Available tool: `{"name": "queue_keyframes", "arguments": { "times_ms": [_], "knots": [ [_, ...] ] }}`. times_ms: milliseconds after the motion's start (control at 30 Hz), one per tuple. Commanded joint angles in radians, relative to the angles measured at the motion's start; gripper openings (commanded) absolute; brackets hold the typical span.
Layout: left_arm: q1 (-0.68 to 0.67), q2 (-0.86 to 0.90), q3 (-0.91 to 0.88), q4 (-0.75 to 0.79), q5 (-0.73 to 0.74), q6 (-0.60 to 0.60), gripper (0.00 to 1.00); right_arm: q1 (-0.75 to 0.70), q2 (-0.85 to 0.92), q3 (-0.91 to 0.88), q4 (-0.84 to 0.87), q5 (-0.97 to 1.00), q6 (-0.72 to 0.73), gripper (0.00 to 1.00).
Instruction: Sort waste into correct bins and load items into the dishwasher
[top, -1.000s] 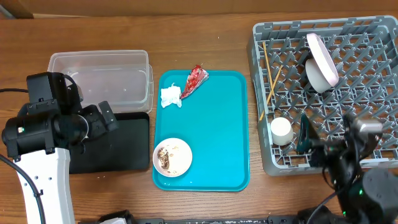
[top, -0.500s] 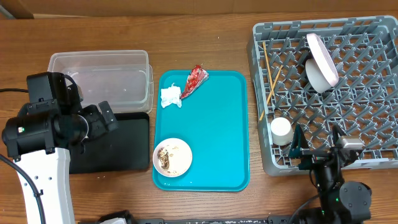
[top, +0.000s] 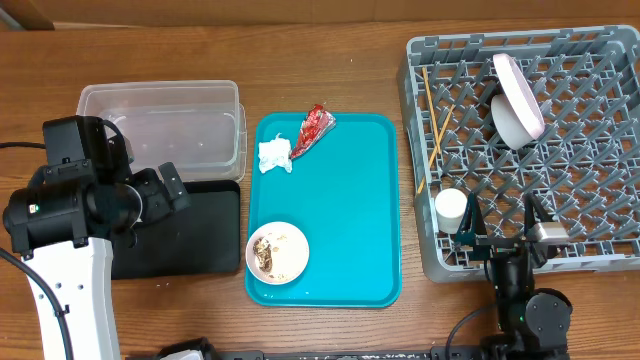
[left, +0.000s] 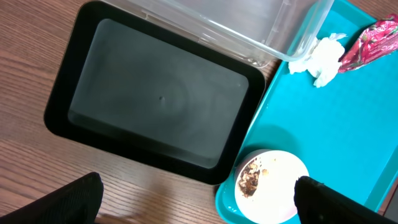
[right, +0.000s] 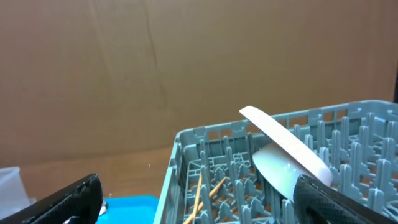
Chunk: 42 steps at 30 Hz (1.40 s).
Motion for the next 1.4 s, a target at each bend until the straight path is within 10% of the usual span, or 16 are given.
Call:
{"name": "queue_keyframes", "arguments": {
  "times_ms": [0, 1367],
  "knots": [
    [0.005, 0.003, 0.013, 0.000, -0.010, -0.014, 1.00, -0.009, -0.012, -0.020, 0.013, -0.003, 0.003, 1.00],
    [0.005, 0.003, 0.013, 0.000, -0.145, 0.116, 1.00, -0.009, -0.010, -0.020, -0.126, 0.003, 0.003, 1.00]
  ]
}}
